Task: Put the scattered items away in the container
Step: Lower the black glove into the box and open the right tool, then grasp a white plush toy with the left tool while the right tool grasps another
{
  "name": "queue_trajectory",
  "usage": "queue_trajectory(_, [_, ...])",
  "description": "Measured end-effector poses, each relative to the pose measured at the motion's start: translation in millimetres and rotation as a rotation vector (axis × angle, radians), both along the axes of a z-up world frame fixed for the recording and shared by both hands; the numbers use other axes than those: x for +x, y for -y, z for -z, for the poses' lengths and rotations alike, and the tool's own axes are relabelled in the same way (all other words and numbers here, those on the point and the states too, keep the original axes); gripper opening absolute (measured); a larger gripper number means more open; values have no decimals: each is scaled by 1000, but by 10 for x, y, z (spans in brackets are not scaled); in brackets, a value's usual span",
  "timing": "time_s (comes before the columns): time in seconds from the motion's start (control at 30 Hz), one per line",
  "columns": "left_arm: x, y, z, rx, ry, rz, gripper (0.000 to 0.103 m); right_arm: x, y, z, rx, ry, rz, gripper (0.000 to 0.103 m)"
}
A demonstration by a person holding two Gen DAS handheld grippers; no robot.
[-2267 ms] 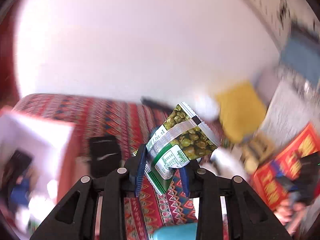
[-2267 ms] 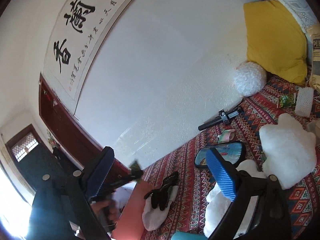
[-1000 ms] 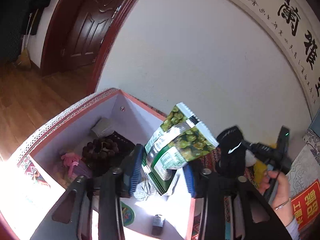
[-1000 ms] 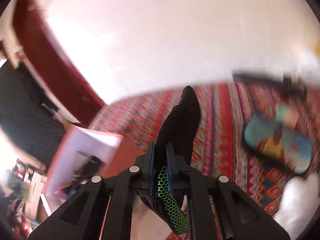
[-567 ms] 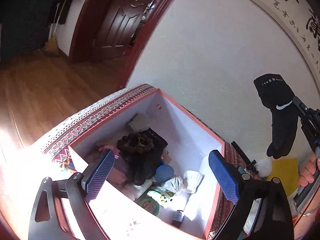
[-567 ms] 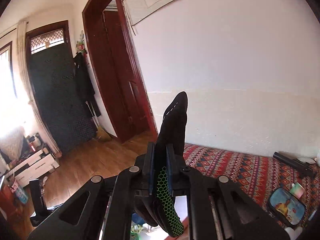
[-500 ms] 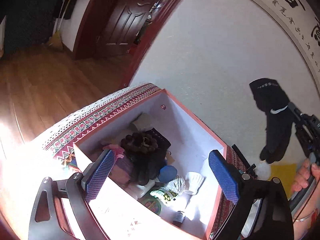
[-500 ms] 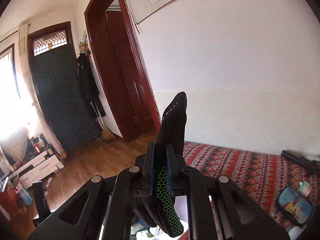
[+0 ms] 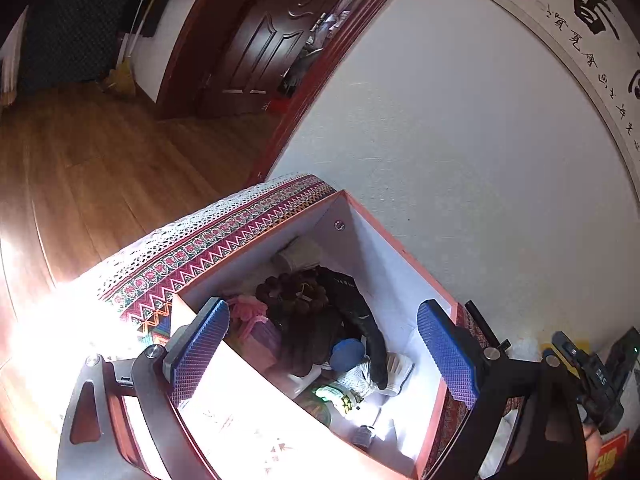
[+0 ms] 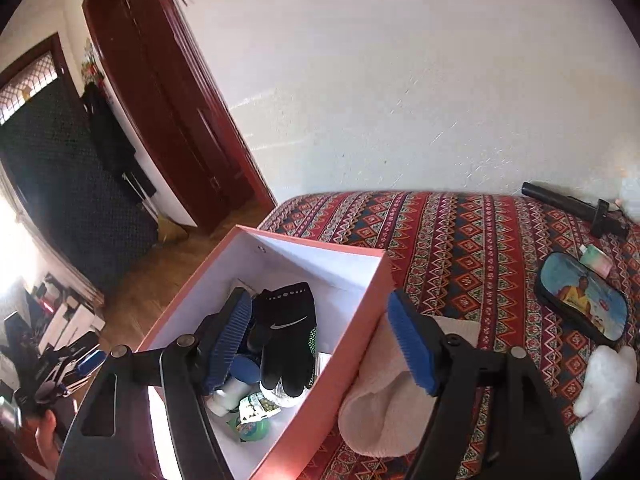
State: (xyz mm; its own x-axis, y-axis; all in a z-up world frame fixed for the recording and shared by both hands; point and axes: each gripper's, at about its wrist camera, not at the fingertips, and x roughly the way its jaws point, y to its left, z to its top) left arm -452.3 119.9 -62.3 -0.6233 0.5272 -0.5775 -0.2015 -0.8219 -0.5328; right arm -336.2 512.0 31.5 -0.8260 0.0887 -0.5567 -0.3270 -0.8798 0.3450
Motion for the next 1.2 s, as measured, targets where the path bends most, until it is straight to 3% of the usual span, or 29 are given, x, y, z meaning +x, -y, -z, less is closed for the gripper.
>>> queue_trajectory(0.13, [157,-274,-109,-33,-32,56,96,876,-341,-46,-42,-144,140,77])
queue_trajectory(0.23, [328,-562,-201,-67,-63,107,96,1689,-638,69,-75,-242,348,79])
queue_trajectory(0.4, [735,-1240,-291,-156,-117,226,96,3072,-1235,609,-128,-344,773,80])
queue_trajectory(0.5, [1056,-1797,-195,-223,-131,346,96,3678,-1686,1039,-282,-336,950,82])
queue_trajectory(0.6, [1394,-2402,51,-215,-85,510,96,3946,-2028,1414,-509,-413,946,82])
queue_trajectory(0.77, [1810,-3240,616,-68,168,738,96,3935,-2155,1889,-771,-443,893,82])
queue_trajectory(0.87, [1994,-3627,817,-40,262,782,96,3924,-2151,2094,-879,-470,911,84])
queue_trajectory(1.03, [2037,-4249,956,2,321,760,96,3783,-2156,2284,-997,-434,862,86])
queue_trajectory(1.2, [1949,-4997,1461,16,497,758,96,3554,-2179,2464,-1070,-380,792,89])
